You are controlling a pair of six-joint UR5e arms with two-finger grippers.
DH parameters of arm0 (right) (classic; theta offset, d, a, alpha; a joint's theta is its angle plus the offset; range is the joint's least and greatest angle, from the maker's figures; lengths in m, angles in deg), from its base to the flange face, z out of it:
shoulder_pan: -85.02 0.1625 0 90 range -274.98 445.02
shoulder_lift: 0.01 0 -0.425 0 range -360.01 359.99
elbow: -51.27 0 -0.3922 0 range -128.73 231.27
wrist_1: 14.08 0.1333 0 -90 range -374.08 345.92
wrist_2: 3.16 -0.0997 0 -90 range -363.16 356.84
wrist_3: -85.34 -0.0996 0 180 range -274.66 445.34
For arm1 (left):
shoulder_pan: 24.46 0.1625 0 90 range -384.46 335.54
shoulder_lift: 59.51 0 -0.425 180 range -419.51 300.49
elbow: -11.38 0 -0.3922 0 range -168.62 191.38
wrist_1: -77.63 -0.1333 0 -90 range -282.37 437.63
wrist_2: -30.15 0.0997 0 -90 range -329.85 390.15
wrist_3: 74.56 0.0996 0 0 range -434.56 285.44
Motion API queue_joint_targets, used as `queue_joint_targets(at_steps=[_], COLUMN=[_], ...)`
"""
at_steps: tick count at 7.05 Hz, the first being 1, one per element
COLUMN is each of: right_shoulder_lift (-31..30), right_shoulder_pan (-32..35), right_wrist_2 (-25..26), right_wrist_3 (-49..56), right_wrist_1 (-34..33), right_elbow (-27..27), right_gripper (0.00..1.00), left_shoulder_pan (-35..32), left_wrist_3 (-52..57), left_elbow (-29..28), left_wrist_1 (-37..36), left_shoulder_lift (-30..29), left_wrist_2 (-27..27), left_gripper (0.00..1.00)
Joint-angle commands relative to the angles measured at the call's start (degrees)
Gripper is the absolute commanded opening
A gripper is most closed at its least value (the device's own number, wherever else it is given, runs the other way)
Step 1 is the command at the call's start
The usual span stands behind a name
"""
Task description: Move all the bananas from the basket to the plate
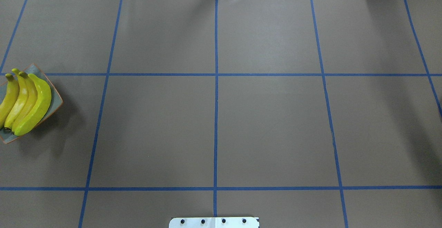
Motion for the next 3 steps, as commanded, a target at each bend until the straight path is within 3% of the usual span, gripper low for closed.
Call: queue_joint_targets(at_steps=[1,3], right_shoulder_lift=[0.0,0.2], right_shoulder_pan=[0.3,0.4], right_wrist_2=[0.0,-0.1], right_wrist_3=[0.0,0.0], right_wrist_1=[0.0,0.0], right_elbow=[0.1,0.1], right_gripper=[1.0,1.0], left_shoulder_pan=[0.0,0.0], left_wrist_3=[-0.1,-0.2], left_elbow=[0.2,-0.2], left_wrist_1=[1.4,1.6], left_shoulder_lift=[0.0,0.0], left_wrist_2=[0.2,0.3], left_gripper=[1.0,1.0])
